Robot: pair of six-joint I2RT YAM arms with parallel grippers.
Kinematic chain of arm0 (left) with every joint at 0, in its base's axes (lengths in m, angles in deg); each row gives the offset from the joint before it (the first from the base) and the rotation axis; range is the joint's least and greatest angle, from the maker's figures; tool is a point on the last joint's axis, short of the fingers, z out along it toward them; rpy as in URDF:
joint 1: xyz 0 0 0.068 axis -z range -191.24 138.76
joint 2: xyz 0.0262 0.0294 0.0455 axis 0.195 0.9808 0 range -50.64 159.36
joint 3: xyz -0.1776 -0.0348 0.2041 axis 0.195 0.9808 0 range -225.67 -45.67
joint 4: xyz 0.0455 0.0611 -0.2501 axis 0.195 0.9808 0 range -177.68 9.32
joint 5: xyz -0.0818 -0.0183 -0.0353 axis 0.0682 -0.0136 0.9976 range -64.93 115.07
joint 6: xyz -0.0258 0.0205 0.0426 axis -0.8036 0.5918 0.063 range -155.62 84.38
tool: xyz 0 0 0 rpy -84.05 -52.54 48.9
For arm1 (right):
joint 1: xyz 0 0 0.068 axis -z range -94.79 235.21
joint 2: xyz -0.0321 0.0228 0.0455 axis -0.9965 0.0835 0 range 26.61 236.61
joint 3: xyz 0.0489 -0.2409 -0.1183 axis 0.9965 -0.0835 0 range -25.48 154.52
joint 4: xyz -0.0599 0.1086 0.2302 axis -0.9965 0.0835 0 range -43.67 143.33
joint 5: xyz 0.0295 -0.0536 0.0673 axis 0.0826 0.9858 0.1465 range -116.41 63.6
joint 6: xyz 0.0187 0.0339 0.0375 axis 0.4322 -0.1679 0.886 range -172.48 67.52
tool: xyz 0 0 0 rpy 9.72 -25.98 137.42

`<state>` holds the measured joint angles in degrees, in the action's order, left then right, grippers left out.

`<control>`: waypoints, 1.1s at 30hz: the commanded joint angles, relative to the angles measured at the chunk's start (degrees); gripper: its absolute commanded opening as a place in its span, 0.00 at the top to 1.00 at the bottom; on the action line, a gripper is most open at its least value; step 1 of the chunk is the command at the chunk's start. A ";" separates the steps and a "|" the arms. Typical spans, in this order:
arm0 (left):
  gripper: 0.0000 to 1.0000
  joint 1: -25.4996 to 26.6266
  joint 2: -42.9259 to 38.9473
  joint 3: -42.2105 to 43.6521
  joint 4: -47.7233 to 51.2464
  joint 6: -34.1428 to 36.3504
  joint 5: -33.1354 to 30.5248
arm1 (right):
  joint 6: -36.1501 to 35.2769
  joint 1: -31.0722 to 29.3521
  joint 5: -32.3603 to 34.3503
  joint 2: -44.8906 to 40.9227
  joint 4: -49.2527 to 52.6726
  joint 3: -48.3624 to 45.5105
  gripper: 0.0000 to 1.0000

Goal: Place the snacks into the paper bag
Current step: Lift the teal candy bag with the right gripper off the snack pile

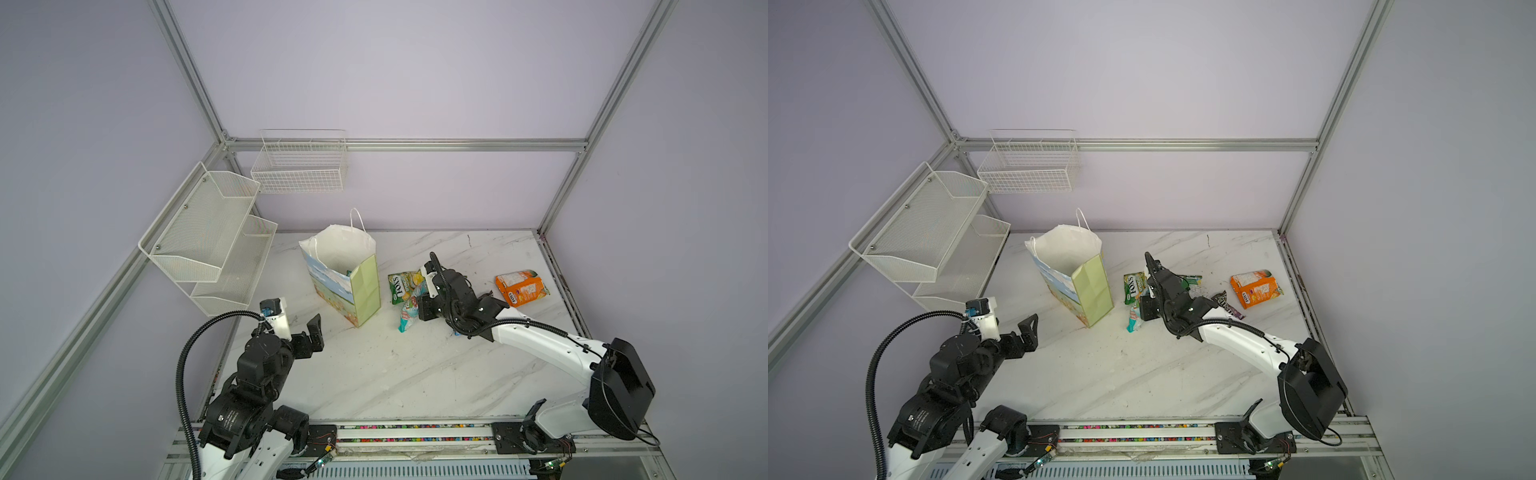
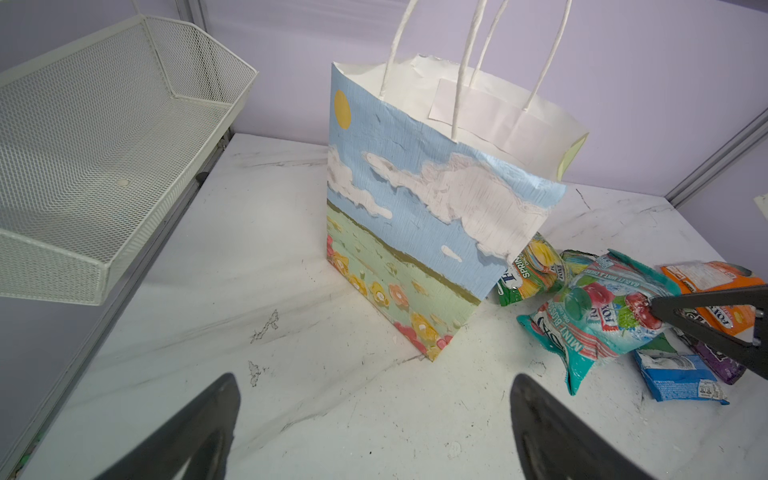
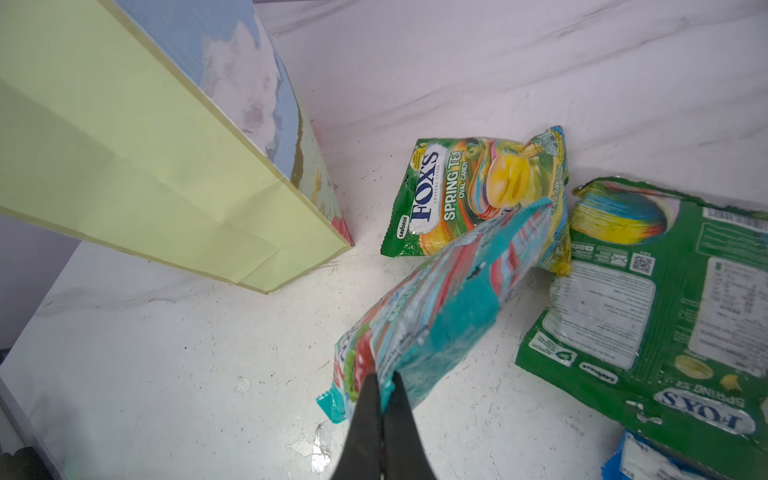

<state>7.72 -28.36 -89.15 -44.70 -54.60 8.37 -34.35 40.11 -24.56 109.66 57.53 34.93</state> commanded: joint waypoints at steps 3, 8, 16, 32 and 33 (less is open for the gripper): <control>0.00 0.38 0.13 0.68 -1.24 -0.46 0.38 | -3.03 -1.43 4.85 0.15 2.01 3.39 1.00; 0.00 0.37 0.22 0.64 -1.24 -0.36 0.37 | -5.24 -2.86 8.02 1.56 5.01 6.68 1.00; 0.00 0.38 0.13 0.66 -1.24 -0.35 0.41 | -8.19 -4.69 11.85 3.44 8.50 11.39 1.00; 0.00 0.31 0.13 0.64 -1.27 -0.41 0.54 | -14.53 -5.35 16.46 3.44 13.63 20.60 1.00; 0.00 0.36 0.13 0.61 -1.31 -0.40 0.52 | -15.04 -5.43 16.81 3.54 14.04 21.47 1.00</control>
<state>7.72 -28.36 -89.15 -44.70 -54.60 8.39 -46.61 35.17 -10.46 113.40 70.47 53.22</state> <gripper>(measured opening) 0.997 0.046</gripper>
